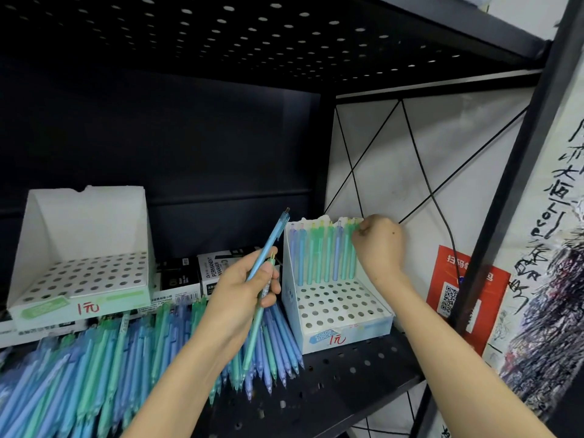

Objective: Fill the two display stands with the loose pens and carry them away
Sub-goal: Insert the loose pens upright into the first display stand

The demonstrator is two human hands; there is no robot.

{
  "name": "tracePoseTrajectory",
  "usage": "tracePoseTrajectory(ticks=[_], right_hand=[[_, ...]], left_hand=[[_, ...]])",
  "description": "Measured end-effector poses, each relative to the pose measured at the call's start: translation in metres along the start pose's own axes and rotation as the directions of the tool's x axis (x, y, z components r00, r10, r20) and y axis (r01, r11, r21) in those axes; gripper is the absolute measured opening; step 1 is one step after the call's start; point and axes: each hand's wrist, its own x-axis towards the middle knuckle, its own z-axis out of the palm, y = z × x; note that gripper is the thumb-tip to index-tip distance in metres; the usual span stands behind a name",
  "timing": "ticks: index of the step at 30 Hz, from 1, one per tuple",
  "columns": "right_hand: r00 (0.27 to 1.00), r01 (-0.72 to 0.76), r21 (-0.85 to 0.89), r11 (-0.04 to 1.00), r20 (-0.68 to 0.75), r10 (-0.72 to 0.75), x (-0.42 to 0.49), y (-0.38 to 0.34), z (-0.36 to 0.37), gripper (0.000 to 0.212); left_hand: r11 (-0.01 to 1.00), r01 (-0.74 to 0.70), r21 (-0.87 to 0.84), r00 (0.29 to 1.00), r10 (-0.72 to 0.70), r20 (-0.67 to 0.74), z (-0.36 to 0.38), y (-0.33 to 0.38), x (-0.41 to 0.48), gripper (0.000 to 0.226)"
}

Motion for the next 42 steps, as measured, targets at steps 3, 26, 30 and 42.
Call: tracePoseTrajectory(ticks=[3,26,30,42], right_hand=[[0.999,0.029,-0.074,0.997,-0.028,-0.031,-0.005,0.002,-0.002,0.016],[0.793,-0.285,0.595,0.751,0.586,-0.163,-0.079,-0.064,-0.034,0.012],[0.851,-0.337,0.649,0.682,0.520,-0.074,-0.067,-0.058,-0.041,0.014],[0.932,-0.277,0.738,0.615,0.363,-0.015,-0.056,-0.054,-0.043,0.008]], left_hand=[[1.000,0.005,-0.015,1.000,-0.004,0.008,0.000,0.001,-0.001,0.028],[0.964,-0.189,0.188,0.973,0.158,0.168,0.007,0.004,-0.012,0.032],[0.986,-0.082,0.144,0.991,0.066,0.116,0.004,0.004,-0.010,0.029],[0.872,-0.181,0.455,0.983,0.172,0.060,0.001,0.000,-0.011,0.027]])
